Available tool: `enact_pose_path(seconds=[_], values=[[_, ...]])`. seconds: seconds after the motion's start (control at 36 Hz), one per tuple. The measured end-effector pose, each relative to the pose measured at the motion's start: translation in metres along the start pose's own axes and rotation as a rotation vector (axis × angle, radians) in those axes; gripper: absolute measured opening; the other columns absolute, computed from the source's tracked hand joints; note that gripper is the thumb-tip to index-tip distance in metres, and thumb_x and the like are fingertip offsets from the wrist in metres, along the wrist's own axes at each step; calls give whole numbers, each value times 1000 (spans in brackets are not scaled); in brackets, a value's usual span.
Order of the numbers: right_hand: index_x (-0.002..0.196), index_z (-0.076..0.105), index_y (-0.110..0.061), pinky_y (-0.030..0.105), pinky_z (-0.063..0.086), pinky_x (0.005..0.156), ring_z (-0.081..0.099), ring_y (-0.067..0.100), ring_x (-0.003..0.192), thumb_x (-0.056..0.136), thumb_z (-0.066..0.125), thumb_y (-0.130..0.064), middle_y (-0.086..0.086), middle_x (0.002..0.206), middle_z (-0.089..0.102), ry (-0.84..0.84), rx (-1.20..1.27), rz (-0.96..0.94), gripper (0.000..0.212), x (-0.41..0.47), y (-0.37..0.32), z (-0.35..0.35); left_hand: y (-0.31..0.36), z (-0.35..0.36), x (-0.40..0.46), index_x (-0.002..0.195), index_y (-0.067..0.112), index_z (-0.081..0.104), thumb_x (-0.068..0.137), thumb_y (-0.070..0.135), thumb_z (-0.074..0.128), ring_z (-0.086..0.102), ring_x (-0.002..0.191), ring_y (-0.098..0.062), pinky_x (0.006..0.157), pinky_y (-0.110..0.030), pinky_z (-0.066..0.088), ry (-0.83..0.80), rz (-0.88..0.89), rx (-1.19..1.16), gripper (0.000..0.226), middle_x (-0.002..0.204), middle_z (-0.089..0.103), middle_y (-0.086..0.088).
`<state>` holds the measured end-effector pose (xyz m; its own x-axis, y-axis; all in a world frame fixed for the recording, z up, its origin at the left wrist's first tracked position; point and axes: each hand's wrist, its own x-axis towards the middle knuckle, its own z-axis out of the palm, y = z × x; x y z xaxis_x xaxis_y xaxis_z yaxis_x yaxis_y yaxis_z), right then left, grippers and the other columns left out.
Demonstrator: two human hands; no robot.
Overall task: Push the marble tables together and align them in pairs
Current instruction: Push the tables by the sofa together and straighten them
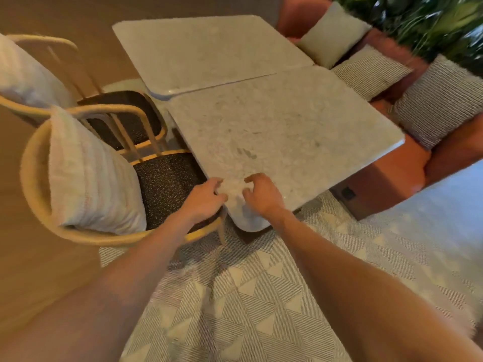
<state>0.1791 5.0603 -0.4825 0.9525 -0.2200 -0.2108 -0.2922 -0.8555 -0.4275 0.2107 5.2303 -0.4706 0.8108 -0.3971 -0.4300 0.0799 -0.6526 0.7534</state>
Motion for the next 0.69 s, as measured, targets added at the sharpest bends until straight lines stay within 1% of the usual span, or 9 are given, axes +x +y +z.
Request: enact_pose_path(seconds=[0.06,0.11,0.14,0.28,0.36,0.44,0.53,0.61,0.69], values=[[125,61,-17,35,45,97,54,22,125,96,55,-25,4,139,55,100,299,62,31,-15,-29,-10,2,-30,-24,142,19,49,97,25,59,51,131,-18,100,-24,40,64,39,-85,46,140,57,2],[120,64,-20,30,46,90,59,18,117,95,57,-24,2,131,61,180,477,64,26,-27,-59,-19,8,-63,-47,127,25,59,97,25,60,57,123,-12,86,-8,39,136,60,-194,30,117,64,17],[117,65,-22,29,47,87,61,15,111,95,57,-23,0,126,64,213,542,57,23,-35,-72,-23,10,-77,-59,120,29,62,97,26,60,58,119,-9,83,-7,38,173,66,-250,24,108,63,24],[112,67,-28,15,48,73,63,-6,94,94,58,-24,-9,110,67,254,751,23,20,-58,-123,-17,14,-132,-100,108,35,69,97,29,57,59,109,3,107,-36,44,186,126,-381,18,109,68,21],[115,67,-25,13,49,74,60,-15,89,95,59,-18,-8,111,67,235,786,19,23,-49,-156,-3,5,-167,-109,112,30,71,98,28,57,60,115,-3,111,-41,43,192,142,-426,20,117,69,13],[115,67,-21,4,46,69,60,-13,86,95,59,-13,-3,109,67,246,816,22,23,-25,-190,7,-8,-207,-105,110,28,71,100,29,52,59,119,-12,111,-45,42,194,119,-471,21,123,67,6],[115,67,-20,-1,42,69,59,-13,88,96,59,-13,-5,105,66,268,853,27,22,8,-222,11,-25,-248,-95,108,24,72,102,25,50,63,115,-14,108,-45,45,184,110,-553,23,119,70,1],[112,66,-23,0,41,70,59,-17,87,96,58,-14,-9,100,66,320,912,64,20,40,-257,20,-47,-292,-79,108,20,73,101,23,51,66,112,-16,105,-47,49,179,90,-596,23,116,73,-2],[115,67,-20,18,48,88,62,4,101,97,56,-15,-6,107,68,322,987,107,21,62,-294,26,-63,-334,-62,110,17,72,101,24,52,68,110,-19,103,-48,50,193,70,-605,23,113,74,-3]])
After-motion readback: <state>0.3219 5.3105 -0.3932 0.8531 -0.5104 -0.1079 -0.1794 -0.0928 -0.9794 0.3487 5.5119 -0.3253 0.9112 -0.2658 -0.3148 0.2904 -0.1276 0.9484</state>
